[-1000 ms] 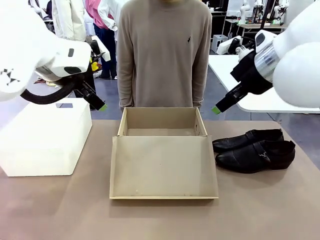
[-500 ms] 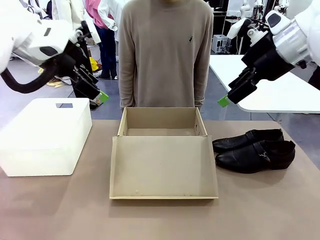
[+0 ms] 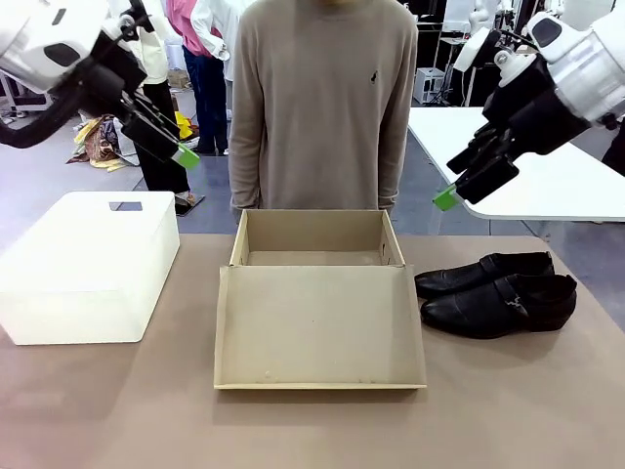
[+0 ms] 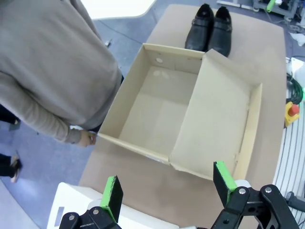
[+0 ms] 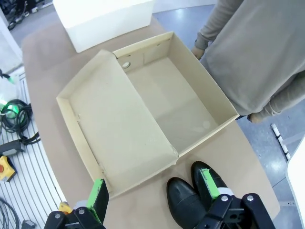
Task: Pack the shoes into the box.
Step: Place one shoe of the Shoes into the Shoes Box.
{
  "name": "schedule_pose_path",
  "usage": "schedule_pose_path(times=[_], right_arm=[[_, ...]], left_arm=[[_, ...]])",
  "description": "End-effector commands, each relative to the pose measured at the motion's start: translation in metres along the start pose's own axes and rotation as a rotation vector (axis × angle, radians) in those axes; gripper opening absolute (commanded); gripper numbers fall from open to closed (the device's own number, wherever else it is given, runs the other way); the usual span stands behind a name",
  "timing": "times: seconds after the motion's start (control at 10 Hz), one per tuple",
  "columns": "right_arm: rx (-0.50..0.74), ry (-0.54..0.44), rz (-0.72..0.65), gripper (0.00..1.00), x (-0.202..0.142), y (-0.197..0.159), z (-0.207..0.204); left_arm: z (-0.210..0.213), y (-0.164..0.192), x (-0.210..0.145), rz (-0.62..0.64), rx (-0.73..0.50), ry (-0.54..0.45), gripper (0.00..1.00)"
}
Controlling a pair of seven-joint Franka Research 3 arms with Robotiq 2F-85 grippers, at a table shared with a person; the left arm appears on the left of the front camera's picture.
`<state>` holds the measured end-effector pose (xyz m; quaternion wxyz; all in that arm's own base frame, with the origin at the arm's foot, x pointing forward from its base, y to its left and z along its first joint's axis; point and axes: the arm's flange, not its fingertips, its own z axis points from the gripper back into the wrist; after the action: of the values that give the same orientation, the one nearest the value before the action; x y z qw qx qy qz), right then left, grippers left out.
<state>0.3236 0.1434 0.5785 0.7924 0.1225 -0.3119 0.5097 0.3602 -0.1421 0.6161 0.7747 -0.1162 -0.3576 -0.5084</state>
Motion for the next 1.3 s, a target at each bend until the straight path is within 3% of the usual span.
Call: schedule_pose_path(times=[0.0,0.6,1.2], right_arm=[[0.066,-0.037,0.039,1.0,-0.004,-0.005,0.005],[0.09,-0.05,0.045,1.0,-0.005,-0.002,0.005],[0.059,-0.025,0.032,1.0,-0.003,0.002,0.002]], left_arm=[[0.002,0.021,-0.006,-0.055,-0.103,-0.026,1.0],[0.0,0.039,0.005,-0.099,-0.166,-0.065,1.0],[-0.001,0.031,-0.003,-0.058,-0.134,-0.042,1.0]])
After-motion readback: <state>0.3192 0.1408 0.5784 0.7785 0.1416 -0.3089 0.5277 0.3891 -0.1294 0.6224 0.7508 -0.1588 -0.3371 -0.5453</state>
